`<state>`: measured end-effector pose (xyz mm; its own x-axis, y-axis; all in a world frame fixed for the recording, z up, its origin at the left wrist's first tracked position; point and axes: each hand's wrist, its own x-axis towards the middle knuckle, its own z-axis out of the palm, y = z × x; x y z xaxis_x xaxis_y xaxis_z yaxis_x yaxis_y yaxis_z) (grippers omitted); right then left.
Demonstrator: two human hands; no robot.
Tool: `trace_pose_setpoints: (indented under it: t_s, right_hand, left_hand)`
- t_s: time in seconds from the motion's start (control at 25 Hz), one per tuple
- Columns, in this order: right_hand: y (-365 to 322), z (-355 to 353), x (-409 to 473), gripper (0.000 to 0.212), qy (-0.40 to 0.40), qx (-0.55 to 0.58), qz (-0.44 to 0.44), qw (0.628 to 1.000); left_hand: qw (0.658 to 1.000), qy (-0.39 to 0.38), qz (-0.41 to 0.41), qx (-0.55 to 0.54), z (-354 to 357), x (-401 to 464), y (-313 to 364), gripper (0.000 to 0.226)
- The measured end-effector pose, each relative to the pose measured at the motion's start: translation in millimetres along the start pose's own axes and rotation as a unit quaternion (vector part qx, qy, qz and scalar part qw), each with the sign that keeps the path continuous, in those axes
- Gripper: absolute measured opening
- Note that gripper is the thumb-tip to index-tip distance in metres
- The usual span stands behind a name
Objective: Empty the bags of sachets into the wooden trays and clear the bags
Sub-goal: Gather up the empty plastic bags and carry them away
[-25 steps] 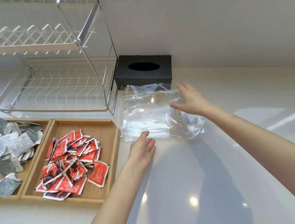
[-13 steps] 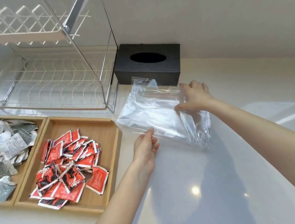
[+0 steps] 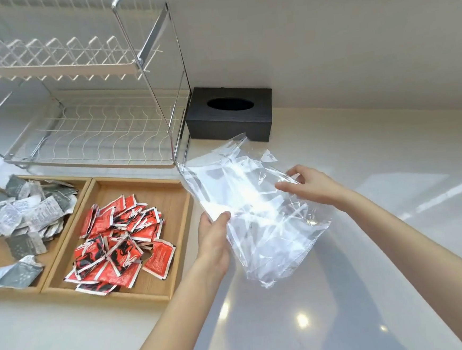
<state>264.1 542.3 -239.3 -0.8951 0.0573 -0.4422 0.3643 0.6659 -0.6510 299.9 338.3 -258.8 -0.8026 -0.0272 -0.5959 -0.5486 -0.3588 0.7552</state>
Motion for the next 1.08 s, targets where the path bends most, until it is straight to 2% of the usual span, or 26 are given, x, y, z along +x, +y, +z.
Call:
trace_pose_setpoints:
  t_s: [0.12,0.2,0.48,0.64,0.92,1.08]
  right_hand:
    - [-1.7,10.4,-39.3,0.044,-0.034,0.13,0.023,0.991]
    - [-2.0,18.9,-61.0,0.042,-0.061,0.19,0.02,0.98]
    - [-6.1,70.6,-109.8,0.033,-0.076,0.257,-0.013,0.963]
    - [-23.7,109.6,-129.7,0.027,-0.083,0.279,-0.018,0.957]
    - [-61.8,191.3,-173.9,0.033,-0.082,0.299,-0.017,0.951]
    - [-84.2,253.5,-212.5,0.039,-0.054,0.315,-0.011,0.948]
  left_hand:
    - [0.998,-0.032,0.041,0.038,-21.5,-23.8,2.2,0.02]
    - [0.996,-0.047,0.057,0.042,-33.9,-40.0,3.2,0.025]
    - [0.997,-0.054,0.043,0.032,-86.3,-79.9,2.7,0.02]
    - [0.994,-0.072,0.066,0.054,-131.2,-97.7,2.9,0.012]
    - [0.995,-0.054,0.058,0.059,-221.8,-127.3,8.9,0.013]
    - [0.993,-0.065,0.054,0.076,-288.6,-143.2,12.2,0.009]
